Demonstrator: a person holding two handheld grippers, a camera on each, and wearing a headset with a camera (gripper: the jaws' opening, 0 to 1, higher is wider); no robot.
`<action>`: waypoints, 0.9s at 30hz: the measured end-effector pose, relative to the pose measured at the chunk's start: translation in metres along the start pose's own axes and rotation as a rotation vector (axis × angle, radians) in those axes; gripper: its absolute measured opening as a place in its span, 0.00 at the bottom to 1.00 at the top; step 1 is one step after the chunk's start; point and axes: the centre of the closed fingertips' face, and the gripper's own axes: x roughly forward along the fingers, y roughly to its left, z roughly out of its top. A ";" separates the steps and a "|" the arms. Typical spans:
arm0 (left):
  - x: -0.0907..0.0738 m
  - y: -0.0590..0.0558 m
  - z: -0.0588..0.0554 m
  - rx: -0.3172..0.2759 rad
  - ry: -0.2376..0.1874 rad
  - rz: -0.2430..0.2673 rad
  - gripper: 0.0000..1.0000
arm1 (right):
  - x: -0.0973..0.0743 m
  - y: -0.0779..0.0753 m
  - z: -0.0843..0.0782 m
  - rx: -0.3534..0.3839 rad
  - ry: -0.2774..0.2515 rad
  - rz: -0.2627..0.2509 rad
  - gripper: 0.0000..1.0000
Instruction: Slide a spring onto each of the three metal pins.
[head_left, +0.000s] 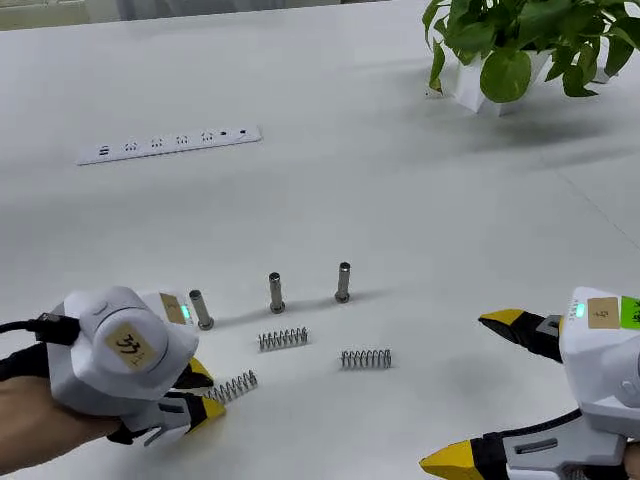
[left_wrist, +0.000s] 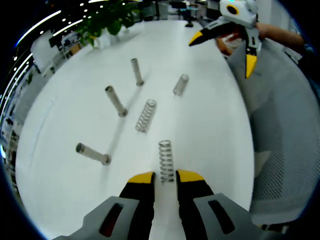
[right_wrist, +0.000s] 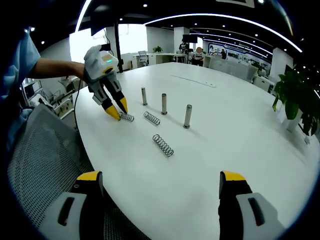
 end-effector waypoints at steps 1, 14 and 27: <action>0.000 0.000 0.000 0.002 0.004 0.001 0.17 | 0.000 0.000 0.000 -0.002 0.001 0.000 0.98; 0.003 0.002 0.001 0.035 0.092 0.004 0.12 | 0.000 -0.001 -0.001 0.003 0.000 -0.005 0.98; 0.001 0.003 0.000 -0.016 0.087 0.052 0.11 | 0.001 0.000 -0.001 -0.001 0.004 -0.003 0.98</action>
